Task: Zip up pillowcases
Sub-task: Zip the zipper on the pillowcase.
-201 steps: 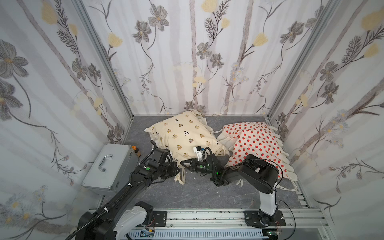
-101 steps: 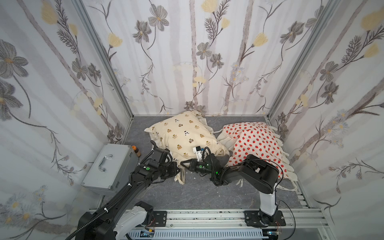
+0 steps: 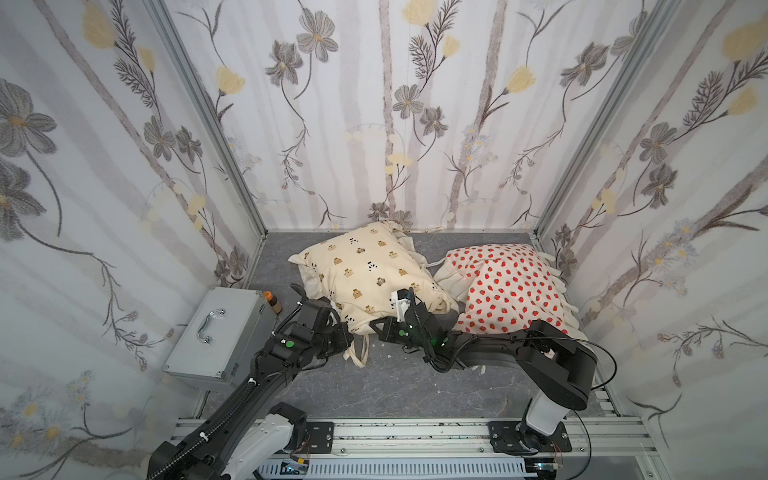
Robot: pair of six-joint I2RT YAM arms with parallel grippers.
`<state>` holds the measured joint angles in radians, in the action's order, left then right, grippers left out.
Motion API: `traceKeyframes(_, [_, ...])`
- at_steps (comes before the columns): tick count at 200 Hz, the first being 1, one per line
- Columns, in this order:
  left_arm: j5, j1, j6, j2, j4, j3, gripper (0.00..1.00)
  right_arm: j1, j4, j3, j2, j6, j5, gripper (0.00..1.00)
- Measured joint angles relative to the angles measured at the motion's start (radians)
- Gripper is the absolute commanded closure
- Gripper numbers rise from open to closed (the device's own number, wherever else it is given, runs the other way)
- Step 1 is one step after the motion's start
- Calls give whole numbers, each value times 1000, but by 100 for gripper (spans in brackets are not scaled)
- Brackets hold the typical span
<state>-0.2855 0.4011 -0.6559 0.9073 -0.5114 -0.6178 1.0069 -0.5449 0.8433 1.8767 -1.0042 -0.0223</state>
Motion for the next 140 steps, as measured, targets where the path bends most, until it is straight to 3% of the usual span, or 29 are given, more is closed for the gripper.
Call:
traceKeyframes(24, [18, -44, -29, -23, 0, 13, 100, 7, 174, 19, -38, 32, 108, 100])
traceKeyframes(72, [22, -214, -71, -71, -1, 20, 100, -17, 426, 11, -132, 56, 282, 100])
traceKeyframes(140, [18, -379, -72, -66, 0, 43, 100, -173, 589, -24, -237, 99, 360, 98])
